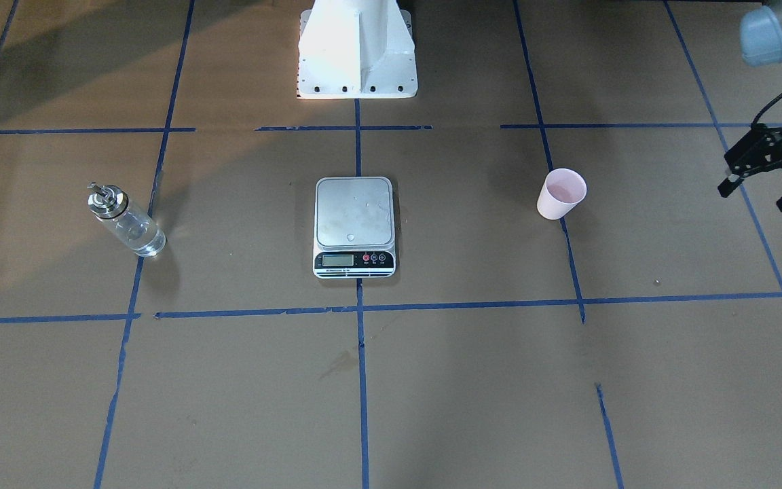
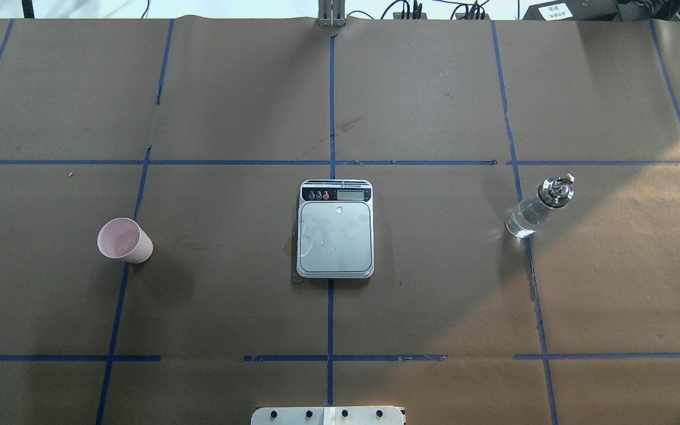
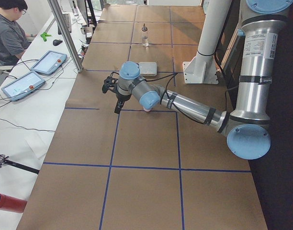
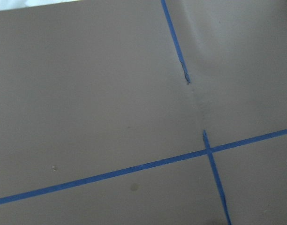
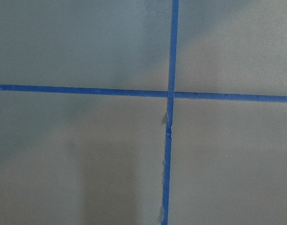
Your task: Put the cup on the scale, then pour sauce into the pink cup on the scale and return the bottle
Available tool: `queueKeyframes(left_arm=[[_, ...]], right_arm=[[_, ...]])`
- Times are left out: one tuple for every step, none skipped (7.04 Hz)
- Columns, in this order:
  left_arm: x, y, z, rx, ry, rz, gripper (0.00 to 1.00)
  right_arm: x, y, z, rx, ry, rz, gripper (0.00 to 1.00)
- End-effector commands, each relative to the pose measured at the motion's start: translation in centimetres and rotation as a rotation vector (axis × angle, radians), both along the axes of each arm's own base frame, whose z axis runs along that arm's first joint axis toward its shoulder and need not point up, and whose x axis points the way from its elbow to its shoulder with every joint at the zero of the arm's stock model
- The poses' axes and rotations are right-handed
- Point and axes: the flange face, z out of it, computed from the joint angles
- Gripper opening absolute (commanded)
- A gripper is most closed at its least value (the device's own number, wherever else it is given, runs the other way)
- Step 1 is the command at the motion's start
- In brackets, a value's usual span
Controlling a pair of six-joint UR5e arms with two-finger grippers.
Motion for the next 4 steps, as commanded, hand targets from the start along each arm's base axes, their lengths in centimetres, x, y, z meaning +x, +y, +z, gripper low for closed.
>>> queueKeyframes(left_arm=[[3.3, 1.5, 3.7, -0.144, 0.041, -0.007, 1.0], [7.6, 3.1, 2.6, -0.153, 0.047, 0.054, 1.0], [10.6, 4.1, 2.8, -0.209, 0.039, 0.056, 1.0], [12.4, 4.9, 2.2, -0.257, 0.04, 0.017, 1.0]], right_arm=[[0.1, -0.1, -0.2, 0.008, 0.002, 0.001, 1.0], [0.0, -0.1, -0.5, 0.014, 0.002, -0.001, 1.0], [0.0, 0.0, -0.6, 0.015, 0.0, -0.001, 1.0], [0.0, -0.1, -0.7, 0.017, 0.003, -0.001, 1.0]])
